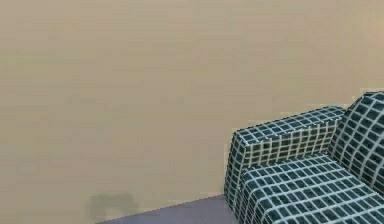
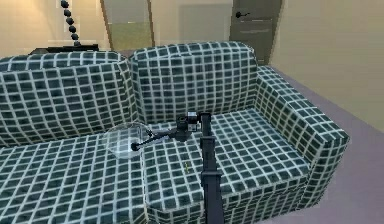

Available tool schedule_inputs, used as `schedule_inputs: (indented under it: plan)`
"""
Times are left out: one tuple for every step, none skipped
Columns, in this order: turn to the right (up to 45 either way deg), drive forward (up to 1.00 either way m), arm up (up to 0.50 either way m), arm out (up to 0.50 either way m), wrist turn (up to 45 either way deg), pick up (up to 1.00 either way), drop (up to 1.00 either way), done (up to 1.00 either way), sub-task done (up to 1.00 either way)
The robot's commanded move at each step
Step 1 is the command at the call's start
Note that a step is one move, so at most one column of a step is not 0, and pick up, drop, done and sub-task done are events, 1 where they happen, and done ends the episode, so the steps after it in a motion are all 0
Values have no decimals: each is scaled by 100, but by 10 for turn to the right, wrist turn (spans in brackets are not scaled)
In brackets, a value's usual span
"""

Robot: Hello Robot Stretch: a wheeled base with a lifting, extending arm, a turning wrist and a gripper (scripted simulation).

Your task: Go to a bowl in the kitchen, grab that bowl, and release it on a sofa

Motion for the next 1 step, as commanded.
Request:
schedule_inputs:
  plan:
    - [0, 0, 0, 0, 0, 0, 100, 0, 0]
